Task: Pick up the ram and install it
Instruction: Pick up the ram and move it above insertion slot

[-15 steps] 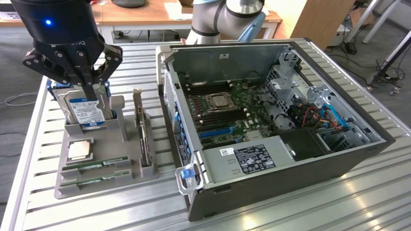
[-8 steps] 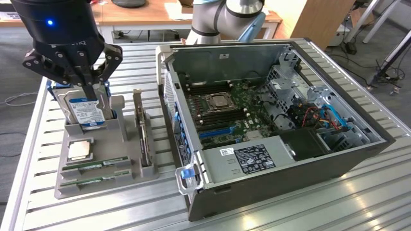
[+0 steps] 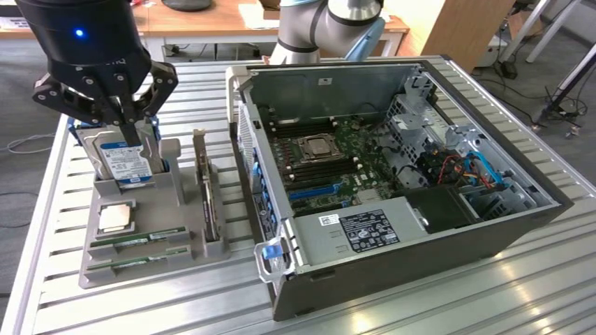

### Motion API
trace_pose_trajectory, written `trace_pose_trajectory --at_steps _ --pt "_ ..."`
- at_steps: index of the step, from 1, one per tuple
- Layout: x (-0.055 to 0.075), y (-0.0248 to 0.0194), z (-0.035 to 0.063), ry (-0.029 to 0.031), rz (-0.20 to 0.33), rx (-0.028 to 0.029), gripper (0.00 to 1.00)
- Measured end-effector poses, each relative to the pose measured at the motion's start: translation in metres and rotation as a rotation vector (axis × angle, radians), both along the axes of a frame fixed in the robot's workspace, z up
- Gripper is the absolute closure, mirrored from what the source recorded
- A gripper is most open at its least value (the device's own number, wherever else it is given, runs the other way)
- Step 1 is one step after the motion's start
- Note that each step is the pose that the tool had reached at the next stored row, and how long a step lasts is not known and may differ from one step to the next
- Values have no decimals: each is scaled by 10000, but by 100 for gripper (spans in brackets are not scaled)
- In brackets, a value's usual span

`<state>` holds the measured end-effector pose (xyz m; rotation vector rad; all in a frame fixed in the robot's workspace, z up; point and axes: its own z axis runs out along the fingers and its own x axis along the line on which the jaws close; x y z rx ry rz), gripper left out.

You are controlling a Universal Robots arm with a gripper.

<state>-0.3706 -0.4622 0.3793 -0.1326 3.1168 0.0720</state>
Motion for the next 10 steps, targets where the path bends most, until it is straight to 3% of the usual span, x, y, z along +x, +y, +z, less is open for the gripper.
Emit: trace_pose_trajectory --at_steps 10 --pt "0 0 -3 0 1583 0 89"
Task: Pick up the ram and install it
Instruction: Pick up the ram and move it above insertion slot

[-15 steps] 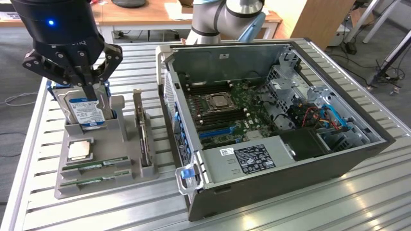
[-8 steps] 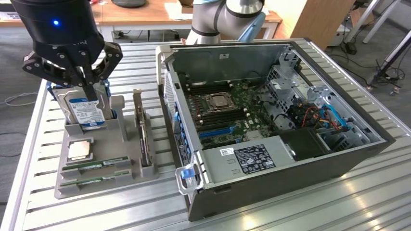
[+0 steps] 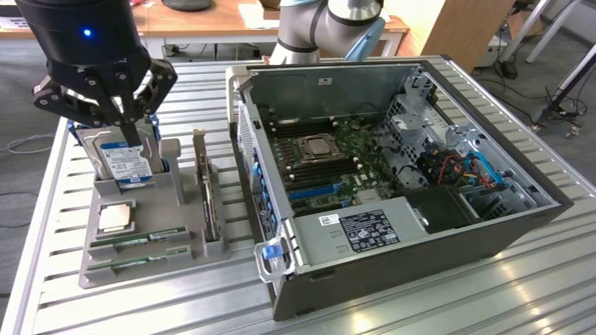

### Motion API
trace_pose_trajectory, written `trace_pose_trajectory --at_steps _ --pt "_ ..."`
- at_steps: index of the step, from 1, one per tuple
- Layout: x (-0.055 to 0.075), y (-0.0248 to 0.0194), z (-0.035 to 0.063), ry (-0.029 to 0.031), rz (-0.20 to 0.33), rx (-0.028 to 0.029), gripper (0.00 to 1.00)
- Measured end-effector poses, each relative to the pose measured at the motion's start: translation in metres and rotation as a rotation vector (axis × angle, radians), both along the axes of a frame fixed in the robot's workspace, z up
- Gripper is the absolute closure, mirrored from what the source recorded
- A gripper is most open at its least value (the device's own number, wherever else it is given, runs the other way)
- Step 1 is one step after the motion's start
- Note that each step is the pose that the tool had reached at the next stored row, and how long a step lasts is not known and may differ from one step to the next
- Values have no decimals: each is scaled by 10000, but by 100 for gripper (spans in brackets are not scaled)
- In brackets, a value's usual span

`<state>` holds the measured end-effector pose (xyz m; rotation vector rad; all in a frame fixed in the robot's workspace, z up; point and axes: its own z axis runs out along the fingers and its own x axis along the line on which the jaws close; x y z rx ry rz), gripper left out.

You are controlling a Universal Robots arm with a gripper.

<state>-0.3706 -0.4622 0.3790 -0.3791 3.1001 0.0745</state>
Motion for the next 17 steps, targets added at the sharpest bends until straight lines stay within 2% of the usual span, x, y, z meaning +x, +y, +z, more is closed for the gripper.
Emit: trace_pose_trajectory --at_steps 17 --pt "0 0 -5 0 2801 -1 89"
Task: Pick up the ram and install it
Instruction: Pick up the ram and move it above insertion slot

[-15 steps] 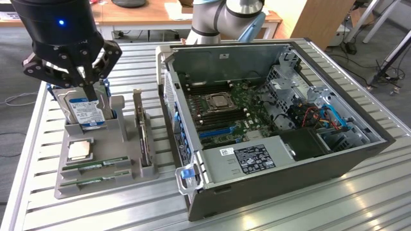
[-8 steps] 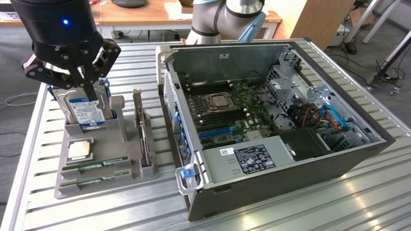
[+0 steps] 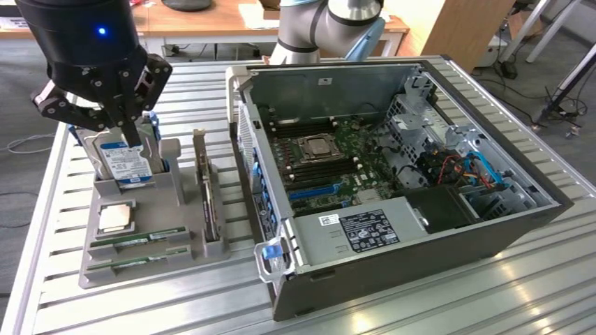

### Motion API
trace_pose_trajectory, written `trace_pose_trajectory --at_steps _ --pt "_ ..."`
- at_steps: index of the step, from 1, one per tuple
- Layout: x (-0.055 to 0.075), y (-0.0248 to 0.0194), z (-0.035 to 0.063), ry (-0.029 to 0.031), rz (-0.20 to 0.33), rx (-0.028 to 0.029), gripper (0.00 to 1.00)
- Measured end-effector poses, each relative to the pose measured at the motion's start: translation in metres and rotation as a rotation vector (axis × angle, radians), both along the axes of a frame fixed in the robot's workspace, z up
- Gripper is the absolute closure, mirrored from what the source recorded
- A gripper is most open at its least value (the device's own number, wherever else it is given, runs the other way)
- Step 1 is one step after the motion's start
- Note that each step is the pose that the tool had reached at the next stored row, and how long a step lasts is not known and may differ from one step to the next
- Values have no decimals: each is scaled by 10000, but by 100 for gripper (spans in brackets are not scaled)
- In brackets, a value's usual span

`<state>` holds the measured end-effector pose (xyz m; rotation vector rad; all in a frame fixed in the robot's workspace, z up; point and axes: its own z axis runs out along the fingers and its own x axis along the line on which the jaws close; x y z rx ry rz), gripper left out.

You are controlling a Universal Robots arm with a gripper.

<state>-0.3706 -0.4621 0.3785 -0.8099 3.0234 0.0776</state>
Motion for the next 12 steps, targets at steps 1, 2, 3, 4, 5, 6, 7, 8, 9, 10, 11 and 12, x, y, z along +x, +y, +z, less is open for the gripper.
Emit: trace_pose_trajectory --at_steps 1,2,3,4,5,6,7,8,9,10,11,12 --pt "0 0 0 0 161 0 89" --pt "0 0 -1 0 329 0 89" --pt "0 0 -1 0 491 -1 89" --pt "0 0 -1 0 655 -1 89" --pt "0 0 -1 0 818 -1 89" --pt "0 0 -2 0 982 -1 89" --pt "0 0 -2 0 1161 -1 89" --pt "0 0 -2 0 1327 -2 89" --pt "0 0 -3 1 1490 -3 89" --pt "0 0 -3 0 1654 -3 89" --pt "0 0 -3 0 1816 -4 89" --pt "0 0 -4 0 1985 -5 89"
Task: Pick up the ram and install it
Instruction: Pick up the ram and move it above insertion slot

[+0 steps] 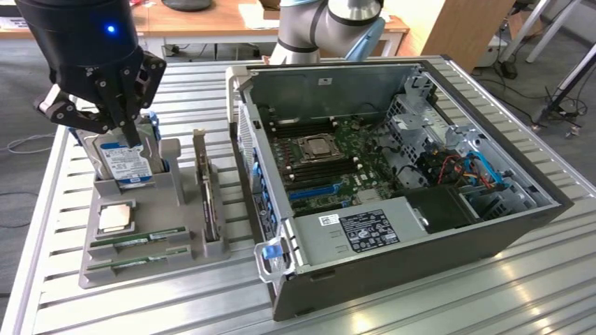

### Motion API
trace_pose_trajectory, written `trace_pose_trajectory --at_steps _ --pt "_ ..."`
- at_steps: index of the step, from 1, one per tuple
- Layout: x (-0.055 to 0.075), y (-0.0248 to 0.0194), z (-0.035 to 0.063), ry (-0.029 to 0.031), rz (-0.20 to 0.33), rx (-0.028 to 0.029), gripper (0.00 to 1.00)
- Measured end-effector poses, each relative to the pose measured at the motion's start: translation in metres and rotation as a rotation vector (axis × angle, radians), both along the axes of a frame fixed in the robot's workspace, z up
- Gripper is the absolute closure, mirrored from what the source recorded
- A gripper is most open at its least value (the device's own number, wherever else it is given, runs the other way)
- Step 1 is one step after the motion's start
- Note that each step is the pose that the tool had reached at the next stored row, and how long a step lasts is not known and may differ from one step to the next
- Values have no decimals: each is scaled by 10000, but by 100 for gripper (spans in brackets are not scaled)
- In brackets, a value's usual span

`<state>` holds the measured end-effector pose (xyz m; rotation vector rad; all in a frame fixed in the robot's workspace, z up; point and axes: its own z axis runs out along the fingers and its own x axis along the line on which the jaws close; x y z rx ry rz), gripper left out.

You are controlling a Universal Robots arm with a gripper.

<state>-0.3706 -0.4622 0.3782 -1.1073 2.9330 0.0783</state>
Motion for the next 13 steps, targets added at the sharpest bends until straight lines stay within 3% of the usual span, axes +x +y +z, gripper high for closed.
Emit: trace_pose_trajectory --at_steps 13 --pt "0 0 -5 0 2219 -20 89"
